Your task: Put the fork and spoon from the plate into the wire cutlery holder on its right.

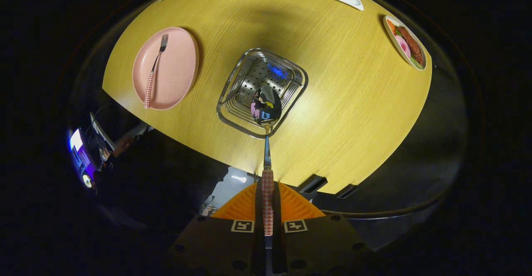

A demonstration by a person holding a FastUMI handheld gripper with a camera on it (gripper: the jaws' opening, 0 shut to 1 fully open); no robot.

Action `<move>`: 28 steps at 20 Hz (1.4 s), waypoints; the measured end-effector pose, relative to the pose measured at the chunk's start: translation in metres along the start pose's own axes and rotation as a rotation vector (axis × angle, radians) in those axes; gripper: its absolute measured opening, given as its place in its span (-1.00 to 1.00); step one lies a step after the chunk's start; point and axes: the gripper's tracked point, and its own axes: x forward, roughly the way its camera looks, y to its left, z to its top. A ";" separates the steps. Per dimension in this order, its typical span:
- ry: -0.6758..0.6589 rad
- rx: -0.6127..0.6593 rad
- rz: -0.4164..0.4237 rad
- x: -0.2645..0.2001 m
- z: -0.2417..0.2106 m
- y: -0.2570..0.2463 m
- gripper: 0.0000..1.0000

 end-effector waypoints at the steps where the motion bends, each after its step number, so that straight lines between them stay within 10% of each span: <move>1: 0.010 0.003 0.003 0.002 0.005 0.002 -0.78; 13: -0.012 0.052 0.049 0.010 0.045 0.008 -0.69; 28: -0.410 0.023 0.154 -0.068 0.051 0.056 -0.64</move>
